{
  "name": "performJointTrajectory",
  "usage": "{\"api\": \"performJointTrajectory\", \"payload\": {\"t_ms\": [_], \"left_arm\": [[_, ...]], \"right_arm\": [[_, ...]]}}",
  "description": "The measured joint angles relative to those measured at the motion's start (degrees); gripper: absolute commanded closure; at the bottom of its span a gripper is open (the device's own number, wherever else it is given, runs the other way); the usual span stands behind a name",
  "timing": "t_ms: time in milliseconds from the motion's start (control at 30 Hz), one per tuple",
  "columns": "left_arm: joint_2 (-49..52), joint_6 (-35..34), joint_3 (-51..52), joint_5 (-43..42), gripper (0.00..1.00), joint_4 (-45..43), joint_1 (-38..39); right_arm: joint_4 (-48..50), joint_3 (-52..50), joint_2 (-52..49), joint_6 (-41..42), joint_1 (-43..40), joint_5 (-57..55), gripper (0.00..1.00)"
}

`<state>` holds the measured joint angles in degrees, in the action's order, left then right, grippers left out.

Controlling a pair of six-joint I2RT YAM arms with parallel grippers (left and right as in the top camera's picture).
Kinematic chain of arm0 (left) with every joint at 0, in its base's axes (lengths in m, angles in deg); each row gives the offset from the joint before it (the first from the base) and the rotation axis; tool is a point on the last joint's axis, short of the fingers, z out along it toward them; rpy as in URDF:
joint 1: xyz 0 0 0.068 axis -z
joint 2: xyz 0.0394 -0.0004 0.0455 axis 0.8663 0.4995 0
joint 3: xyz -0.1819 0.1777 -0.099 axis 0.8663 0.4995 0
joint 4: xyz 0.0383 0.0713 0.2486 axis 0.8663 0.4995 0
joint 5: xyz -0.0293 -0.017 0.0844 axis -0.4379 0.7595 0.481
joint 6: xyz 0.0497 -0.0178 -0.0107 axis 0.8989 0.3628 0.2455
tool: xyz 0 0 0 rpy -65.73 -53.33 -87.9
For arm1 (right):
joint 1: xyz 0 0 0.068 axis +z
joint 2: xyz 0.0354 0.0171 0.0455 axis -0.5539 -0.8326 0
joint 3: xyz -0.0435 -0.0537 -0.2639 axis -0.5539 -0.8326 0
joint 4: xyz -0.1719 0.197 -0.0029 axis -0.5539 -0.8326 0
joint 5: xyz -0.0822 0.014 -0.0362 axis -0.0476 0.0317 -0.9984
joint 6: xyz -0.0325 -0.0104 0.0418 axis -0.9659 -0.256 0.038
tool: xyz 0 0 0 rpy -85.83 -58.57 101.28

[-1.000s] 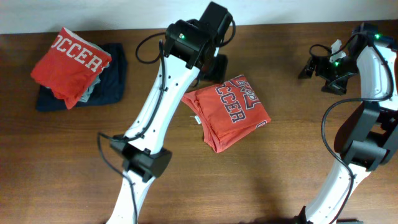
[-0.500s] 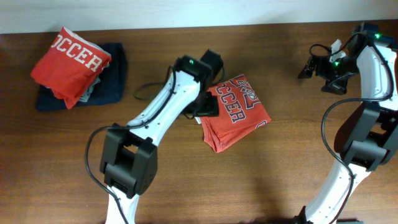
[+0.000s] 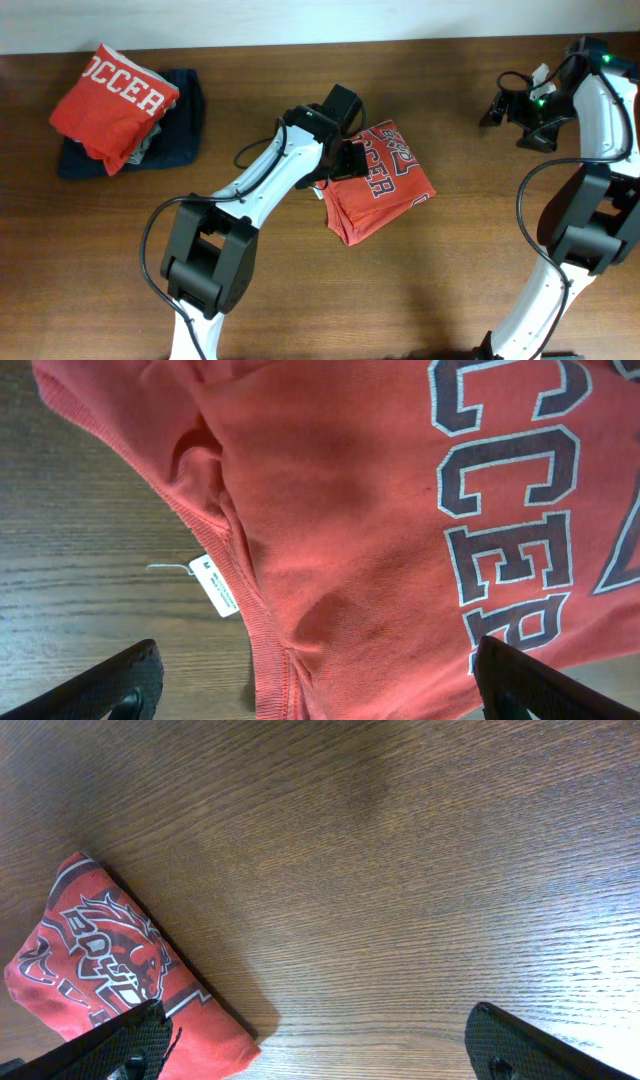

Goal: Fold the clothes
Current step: 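Grasp the folded orange shirt's lower edge with the left gripper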

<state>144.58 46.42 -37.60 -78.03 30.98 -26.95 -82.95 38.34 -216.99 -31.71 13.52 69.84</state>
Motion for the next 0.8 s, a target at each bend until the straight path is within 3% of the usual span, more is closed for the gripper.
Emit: {"api": "performJointTrajectory", "payload": {"t_ms": [600,733,800], "left_arm": [[7.45,-5.09,-0.02,-0.20,0.01,1.90,-0.04],[7.52,-5.40,-0.02,-0.35,0.11,1.86,-0.04],[7.63,-5.49,-0.13,-0.79,0.21,1.84,-0.04]], "right_arm": [[0.00,0.00,0.00,-0.02,0.00,0.00,0.01],[0.00,0.00,0.00,0.00,0.00,0.00,0.01],[0.00,0.00,0.00,0.00,0.00,0.00,0.01]]}}
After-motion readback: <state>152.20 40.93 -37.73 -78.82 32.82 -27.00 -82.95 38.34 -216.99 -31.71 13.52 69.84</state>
